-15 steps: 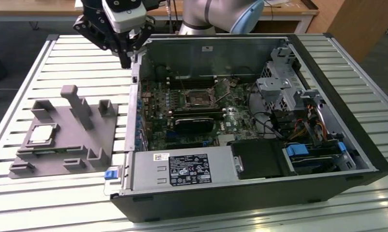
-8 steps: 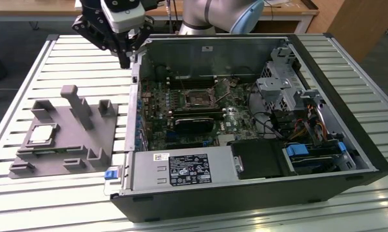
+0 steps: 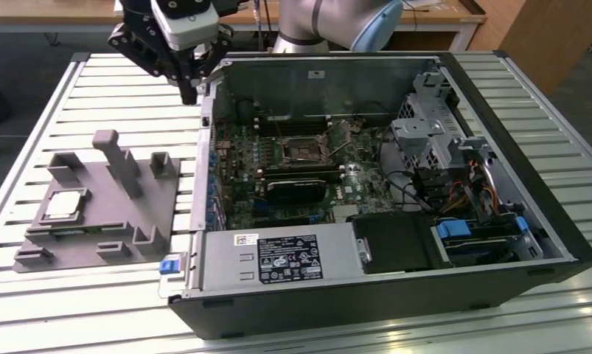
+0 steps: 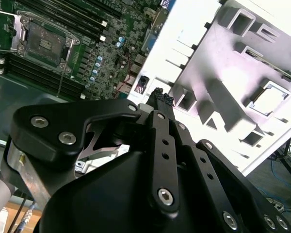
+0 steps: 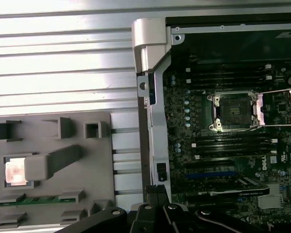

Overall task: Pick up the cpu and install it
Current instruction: 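Reach for the cpu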

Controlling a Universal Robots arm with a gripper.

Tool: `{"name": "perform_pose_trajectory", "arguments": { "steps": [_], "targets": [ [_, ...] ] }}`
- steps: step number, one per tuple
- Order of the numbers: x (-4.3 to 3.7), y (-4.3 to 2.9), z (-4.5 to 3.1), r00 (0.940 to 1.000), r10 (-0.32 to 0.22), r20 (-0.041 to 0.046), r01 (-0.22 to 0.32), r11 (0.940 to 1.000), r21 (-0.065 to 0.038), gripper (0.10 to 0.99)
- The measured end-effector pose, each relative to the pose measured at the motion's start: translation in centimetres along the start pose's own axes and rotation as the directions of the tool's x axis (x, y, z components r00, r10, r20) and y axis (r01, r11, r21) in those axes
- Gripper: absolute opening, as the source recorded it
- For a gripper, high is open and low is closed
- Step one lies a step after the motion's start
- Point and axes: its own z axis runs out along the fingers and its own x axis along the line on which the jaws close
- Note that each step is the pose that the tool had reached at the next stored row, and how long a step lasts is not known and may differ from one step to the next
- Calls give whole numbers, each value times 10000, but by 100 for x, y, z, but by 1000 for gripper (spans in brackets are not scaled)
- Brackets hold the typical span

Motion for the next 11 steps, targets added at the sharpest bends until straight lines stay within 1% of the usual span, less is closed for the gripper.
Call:
{"name": "perform_pose_trajectory", "arguments": {
  "steps": [11],
  "targets": [
    [25, -2, 0, 10000, 0, 0, 0, 10000, 0, 106]
  ]
}}
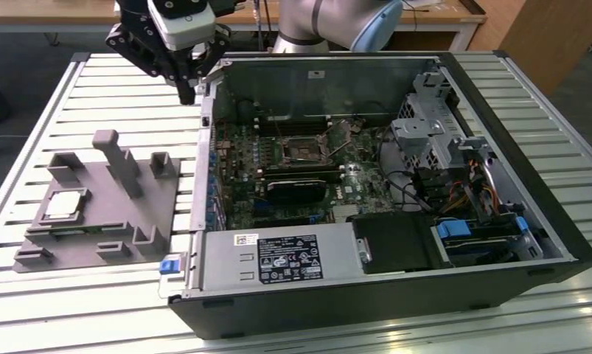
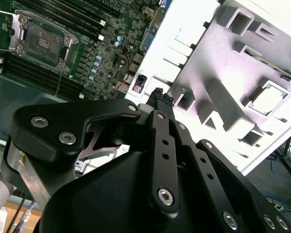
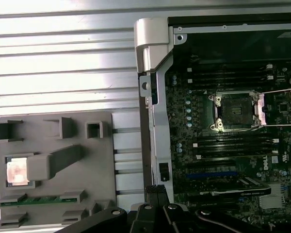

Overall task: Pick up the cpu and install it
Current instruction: 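Reach for the cpu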

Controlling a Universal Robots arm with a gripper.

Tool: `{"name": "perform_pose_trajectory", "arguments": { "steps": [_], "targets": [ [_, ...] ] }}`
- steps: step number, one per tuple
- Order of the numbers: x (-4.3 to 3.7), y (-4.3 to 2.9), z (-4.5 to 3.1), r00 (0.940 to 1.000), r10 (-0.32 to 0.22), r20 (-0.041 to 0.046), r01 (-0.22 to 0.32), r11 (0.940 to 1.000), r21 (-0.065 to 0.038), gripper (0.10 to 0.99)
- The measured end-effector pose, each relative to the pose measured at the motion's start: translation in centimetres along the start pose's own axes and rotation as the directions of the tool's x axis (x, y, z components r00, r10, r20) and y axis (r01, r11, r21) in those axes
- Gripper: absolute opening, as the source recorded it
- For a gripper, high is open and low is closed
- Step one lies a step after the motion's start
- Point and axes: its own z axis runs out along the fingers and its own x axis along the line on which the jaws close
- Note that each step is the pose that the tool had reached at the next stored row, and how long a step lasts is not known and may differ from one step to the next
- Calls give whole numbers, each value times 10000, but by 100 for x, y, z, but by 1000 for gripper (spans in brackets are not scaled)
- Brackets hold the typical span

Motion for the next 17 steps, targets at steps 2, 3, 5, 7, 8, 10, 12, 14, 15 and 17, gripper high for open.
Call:
{"name": "perform_pose_trajectory", "arguments": {
  "steps": [2, 3, 5, 7, 8, 10, 12, 14, 15, 17],
  "targets": [
    [5, 0, 0, 10000, 0, 0, 0, 10000, 0, 106],
    [7, -1, 0, 10000, 0, 0, 0, 10000, 0, 106],
    [11, -1, 0, 10000, 0, 0, 0, 10000, 0, 106],
    [14, -1, 0, 10000, 1, 0, -1, 10000, 0, 106],
    [16, -1, 0, 10000, 1, 0, -1, 10000, 0, 106],
    [21, -2, 0, 10000, 1, 1, -1, 10000, 0, 106],
    [26, -2, 0, 10000, 1, 0, -1, 10000, 0, 106],
    [34, -3, 0, 10000, 1, 1, -1, 10000, 0, 106],
    [38, -3, 0, 10000, 1, 1, -1, 10000, 0, 106],
    [47, -4, 0, 10000, 1, 1, -1, 10000, -1, 106]
  ]
}}
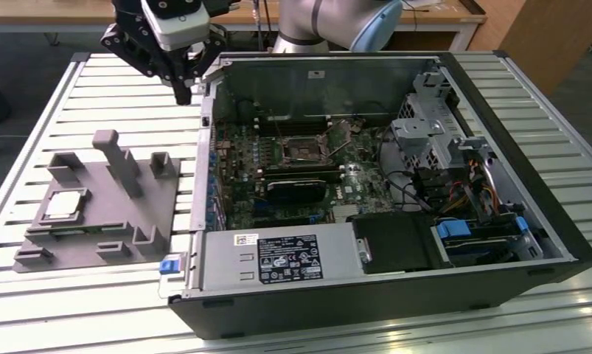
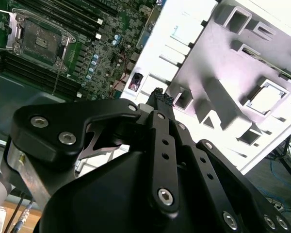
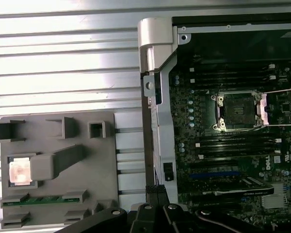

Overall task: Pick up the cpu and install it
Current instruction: 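Reach for the cpu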

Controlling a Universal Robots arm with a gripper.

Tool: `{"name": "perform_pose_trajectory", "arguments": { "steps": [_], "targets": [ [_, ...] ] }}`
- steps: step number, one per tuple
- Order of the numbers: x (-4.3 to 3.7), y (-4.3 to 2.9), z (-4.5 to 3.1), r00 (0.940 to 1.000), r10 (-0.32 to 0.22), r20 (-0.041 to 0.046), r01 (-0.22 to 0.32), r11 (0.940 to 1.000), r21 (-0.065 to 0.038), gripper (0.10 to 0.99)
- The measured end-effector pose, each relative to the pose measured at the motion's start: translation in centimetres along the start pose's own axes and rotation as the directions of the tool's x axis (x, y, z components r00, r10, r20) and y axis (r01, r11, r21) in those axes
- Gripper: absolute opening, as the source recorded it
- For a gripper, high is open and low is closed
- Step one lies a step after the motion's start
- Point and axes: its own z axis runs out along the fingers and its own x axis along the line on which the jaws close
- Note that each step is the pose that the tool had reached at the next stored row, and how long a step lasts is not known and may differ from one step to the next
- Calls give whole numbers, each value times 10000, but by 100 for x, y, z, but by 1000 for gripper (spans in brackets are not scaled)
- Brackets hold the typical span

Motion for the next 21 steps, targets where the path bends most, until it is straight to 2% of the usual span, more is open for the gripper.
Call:
{"name": "perform_pose_trajectory", "arguments": {
  "steps": [21],
  "targets": [
    [113, -8, -2, 10000, 0, -1, 0, 10000, 0, 106]
  ]
}}
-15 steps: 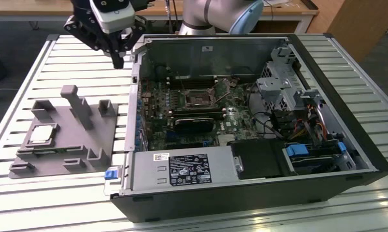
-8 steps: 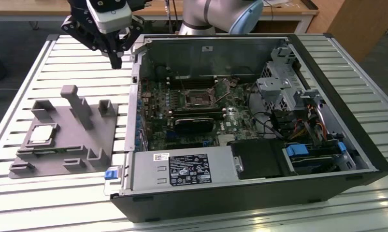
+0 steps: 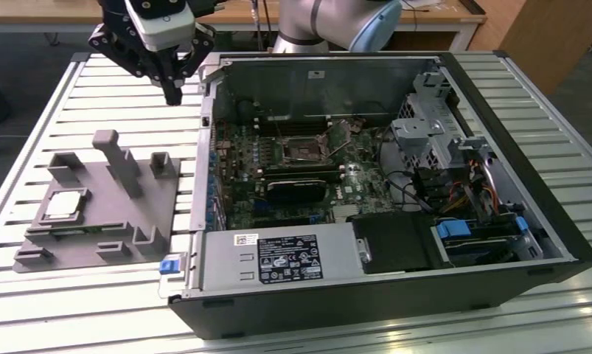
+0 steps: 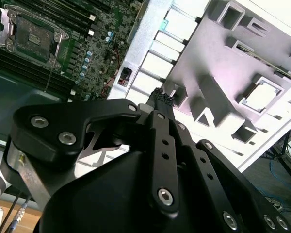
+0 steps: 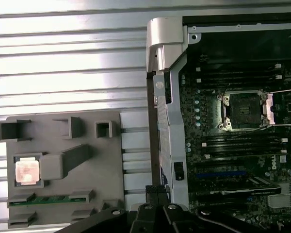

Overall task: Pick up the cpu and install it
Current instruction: 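Reach for the cpu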

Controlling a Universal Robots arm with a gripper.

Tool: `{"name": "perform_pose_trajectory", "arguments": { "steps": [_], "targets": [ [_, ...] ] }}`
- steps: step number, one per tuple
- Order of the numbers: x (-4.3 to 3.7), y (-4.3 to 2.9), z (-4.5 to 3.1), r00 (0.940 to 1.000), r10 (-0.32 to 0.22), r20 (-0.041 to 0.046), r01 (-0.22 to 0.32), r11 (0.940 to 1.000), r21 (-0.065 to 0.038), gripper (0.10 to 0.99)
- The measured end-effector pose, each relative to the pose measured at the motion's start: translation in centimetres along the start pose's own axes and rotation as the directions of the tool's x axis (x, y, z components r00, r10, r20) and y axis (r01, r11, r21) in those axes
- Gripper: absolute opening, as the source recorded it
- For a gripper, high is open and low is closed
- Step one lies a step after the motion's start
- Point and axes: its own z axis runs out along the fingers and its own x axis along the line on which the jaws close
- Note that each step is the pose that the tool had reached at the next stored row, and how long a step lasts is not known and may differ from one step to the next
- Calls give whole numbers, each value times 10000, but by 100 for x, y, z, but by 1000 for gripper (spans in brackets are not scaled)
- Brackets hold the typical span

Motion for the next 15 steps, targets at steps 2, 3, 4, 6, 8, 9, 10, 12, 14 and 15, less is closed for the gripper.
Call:
{"name": "perform_pose_trajectory", "arguments": {
  "steps": [2, 3, 4, 6, 8, 9, 10, 12, 14, 15],
  "targets": [
    [8, -1, 0, 10000, 0, 0, 0, 10000, 0, 106],
    [13, -1, 0, 10000, 0, 1, 0, 10000, -1, 106],
    [18, -2, 0, 10000, 0, 0, 0, 10000, 0, 106],
    [28, -2, 0, 10000, 0, 0, 0, 10000, 0, 106],
    [37, -3, -1, 10000, 0, 0, 0, 10000, 1, 106],
    [41, -3, -1, 10000, 0, 0, 0, 10000, 1, 106],
    [45, -4, -1, 10000, 0, 0, 0, 10000, 0, 106],
    [54, -4, -1, 10000, 0, 0, 0, 10000, 0, 106],
    [64, -5, -1, 10000, 0, 0, 0, 10000, 0, 106],
    [68, -5, -1, 10000, -1, 0, 1, 10000, 0, 106]
  ]
}}
